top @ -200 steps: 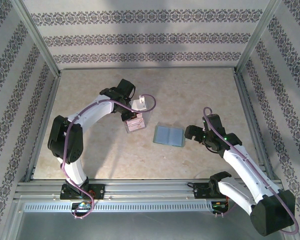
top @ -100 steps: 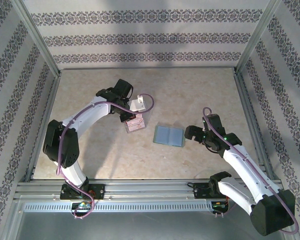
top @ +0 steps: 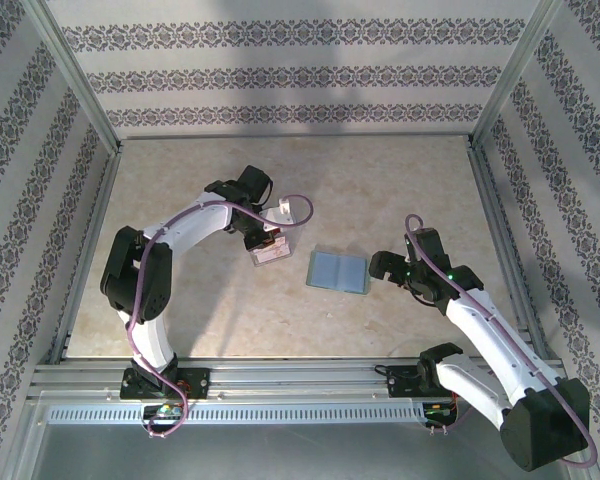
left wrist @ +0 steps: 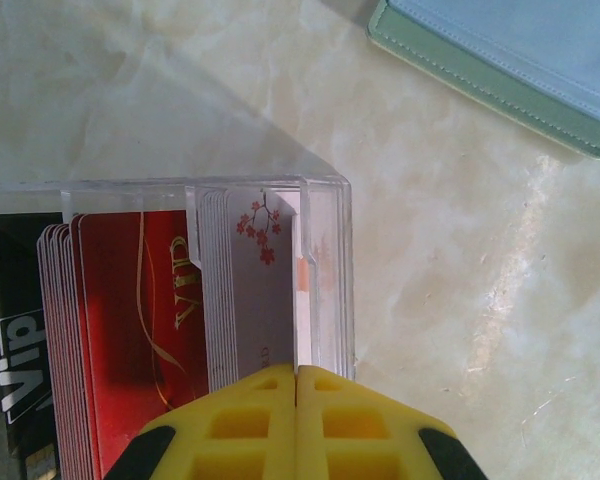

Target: Take the credit cards out of the card holder

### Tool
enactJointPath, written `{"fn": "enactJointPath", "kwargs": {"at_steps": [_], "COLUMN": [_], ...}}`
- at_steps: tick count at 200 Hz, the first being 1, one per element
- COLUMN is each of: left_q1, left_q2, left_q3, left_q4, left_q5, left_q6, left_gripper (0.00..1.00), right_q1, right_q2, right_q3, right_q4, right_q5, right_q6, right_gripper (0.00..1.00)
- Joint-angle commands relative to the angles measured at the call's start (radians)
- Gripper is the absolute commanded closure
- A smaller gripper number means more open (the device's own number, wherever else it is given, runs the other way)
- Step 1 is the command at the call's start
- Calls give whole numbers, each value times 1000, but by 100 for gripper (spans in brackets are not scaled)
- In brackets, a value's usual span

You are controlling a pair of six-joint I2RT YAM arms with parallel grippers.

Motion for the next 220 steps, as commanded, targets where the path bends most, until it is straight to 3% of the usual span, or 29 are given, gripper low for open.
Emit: {"fn": "enactJointPath", "kwargs": {"at_steps": [1, 21, 40, 49, 81, 97, 125, 145, 196, 220], "left_q1": [-4, -3, -2, -4, -6, -4, 11, 40, 150, 197], "left_q2": [14, 36, 54, 46, -87, -195, -422, -559, -687, -660], "left_q3": [18, 33, 75, 85, 20, -79, -383, -601, -924, -1018], "left_q4": [9, 7, -50, -68, -14, 99, 460, 705, 1072, 1244], "left_q5": [11, 1, -14, -15, -15, -76, -309, -457, -641, -642], "left_q6": [7, -12, -45, -59, -117, -208, -423, -523, -594, -596], "left_gripper": [100, 98, 65, 55, 53, 52, 30, 0, 0, 0], "right_q1": [-10, -10, -11, -9, -16, -25, -74, -76, -92, -146], "right_q2": [7, 10, 9, 3, -38, -63, -109, -164, -251, -216], "right_q3": [20, 26, 39, 41, 34, 22, -19, -98, -385, -488], "right_q4": [-11, -10, -13, -10, 25, 66, 179, 322, 811, 1038], "right_q5": [7, 4, 5, 10, 71, 127, 156, 235, 452, 404], "right_q6": [-6, -10, -33, -42, -90, -131, -224, -325, -505, -529], "right_gripper": [2, 2, 2, 2, 2, 2, 2, 2, 2, 2]}}
